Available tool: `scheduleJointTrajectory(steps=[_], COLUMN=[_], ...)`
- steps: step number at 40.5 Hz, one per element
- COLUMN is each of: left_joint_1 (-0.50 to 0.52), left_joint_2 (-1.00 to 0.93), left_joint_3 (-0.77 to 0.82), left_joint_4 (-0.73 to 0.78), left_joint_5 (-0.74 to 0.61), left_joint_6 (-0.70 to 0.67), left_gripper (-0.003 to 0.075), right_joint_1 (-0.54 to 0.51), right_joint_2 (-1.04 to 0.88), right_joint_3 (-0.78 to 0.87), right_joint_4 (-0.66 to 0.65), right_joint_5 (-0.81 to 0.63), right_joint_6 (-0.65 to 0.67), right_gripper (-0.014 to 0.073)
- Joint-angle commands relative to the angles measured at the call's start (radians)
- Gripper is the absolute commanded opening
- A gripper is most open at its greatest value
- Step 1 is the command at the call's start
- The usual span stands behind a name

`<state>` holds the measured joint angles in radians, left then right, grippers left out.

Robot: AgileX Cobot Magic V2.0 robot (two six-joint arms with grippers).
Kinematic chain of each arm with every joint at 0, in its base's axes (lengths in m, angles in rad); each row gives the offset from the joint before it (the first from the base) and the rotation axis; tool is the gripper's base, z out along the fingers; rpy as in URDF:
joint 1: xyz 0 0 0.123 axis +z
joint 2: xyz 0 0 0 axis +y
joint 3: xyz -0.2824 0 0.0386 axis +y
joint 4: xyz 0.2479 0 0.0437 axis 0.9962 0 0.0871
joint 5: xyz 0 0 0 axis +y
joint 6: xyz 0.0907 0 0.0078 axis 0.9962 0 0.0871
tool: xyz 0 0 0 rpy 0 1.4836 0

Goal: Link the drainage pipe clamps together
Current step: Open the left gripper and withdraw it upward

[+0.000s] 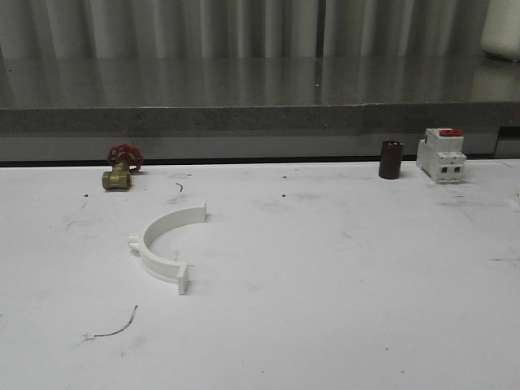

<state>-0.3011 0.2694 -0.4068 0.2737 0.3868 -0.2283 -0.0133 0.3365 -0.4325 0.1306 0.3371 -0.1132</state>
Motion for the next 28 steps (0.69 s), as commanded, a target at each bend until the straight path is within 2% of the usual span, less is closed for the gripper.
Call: scheduleJointTrajectory(steps=[1,12,19,28], left_joint_1=[-0.007,-0.007,-0.007,-0.007], left_joint_2=[0.006,0.006,0.006,0.006], left_joint_3=[-0.026,-0.026,-0.026,-0.026], left_joint_4=[0.007,0.007,0.007,0.007], left_joint_5=[-0.069,-0.069,-0.069,-0.069], left_joint_6=[0.001,0.001,0.001,0.001], left_gripper=[-0.0020,-0.0020,-0.0020,-0.0020], right_joint_1=[0.000,0.000,-0.002,-0.010], right_joint_2=[0.015,0.027,0.214,0.504], right_joint_3=[-0.037,-0.048,-0.169,-0.367], right_joint_4=[-0.004,-0.001,-0.026,-0.036], right_joint_5=[-0.093,-0.085,-0.039,0.001], right_joint_6=[0.002,0.006,0.045,0.067], right_gripper=[0.0592,0.0580,0.0411,0.0468])
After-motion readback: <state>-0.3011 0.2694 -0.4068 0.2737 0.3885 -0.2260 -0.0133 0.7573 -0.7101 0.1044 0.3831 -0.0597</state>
